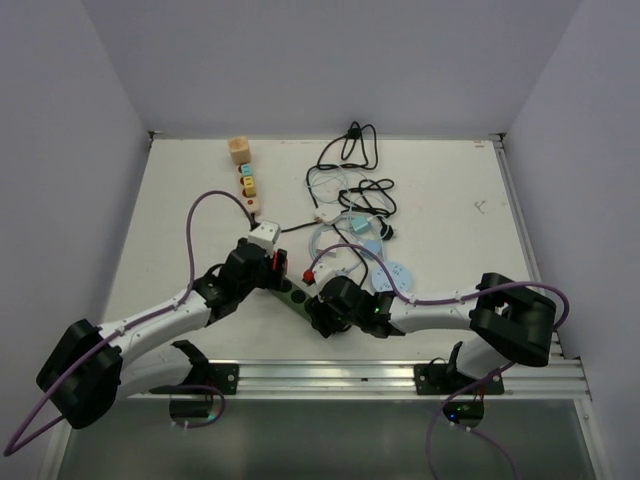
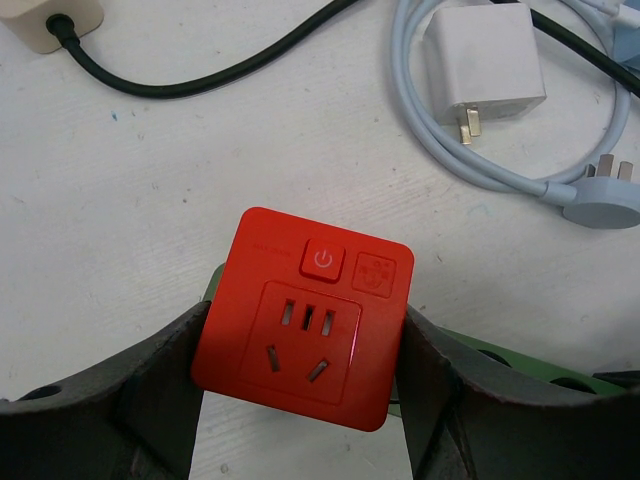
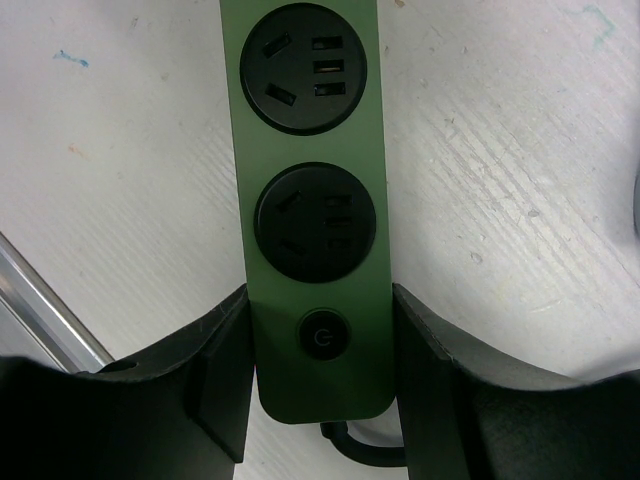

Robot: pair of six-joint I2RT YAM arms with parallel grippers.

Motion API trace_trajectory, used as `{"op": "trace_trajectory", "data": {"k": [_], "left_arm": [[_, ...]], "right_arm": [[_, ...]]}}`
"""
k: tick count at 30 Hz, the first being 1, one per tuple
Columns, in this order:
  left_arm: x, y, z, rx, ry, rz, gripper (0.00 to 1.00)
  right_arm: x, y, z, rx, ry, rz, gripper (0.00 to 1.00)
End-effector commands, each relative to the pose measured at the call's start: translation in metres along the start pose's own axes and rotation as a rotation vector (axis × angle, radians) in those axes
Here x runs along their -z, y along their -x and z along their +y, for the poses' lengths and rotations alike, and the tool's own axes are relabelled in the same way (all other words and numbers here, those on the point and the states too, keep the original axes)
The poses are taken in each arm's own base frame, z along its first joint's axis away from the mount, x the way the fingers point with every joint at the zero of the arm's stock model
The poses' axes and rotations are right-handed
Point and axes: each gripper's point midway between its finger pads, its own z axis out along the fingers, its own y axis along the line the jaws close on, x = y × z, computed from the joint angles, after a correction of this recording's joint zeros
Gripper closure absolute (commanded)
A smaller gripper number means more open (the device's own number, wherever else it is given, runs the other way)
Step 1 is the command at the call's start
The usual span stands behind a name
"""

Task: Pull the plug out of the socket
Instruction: Remove the plug from the socket.

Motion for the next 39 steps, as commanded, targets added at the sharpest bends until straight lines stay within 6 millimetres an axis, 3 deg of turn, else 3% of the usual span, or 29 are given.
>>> {"op": "trace_trajectory", "data": {"k": [1, 7, 21, 30, 39], "left_arm": [[0.004, 0.054, 0.001, 0.144, 0.008, -0.217, 1.00], [0.002, 0.053, 0.002, 0.080, 0.064, -0.222, 1.00], [0.004, 0.044, -0.018, -0.068, 0.096, -0.216, 1.00], [0.006, 0.046, -0.020, 0.055, 0.061, -0.213, 1.00], [0.006, 0.052, 0.015, 0.213, 0.062, -0.197, 1.00]], "right_arm": [[0.008, -0.075, -0.022, -0.025, -0.086, 0.267, 1.00], [0.008, -0.068, -0.018, -0.030, -0.076, 0.262, 1.00], [0.006, -0.075, -0.017, -0.038, -0.069, 0.280, 1.00], [0.006, -0.081, -0.021, -0.039, -0.086, 0.292, 1.00], [0.005, -0.089, -0.024, -0.044, -0.093, 0.301, 1.00]]}}
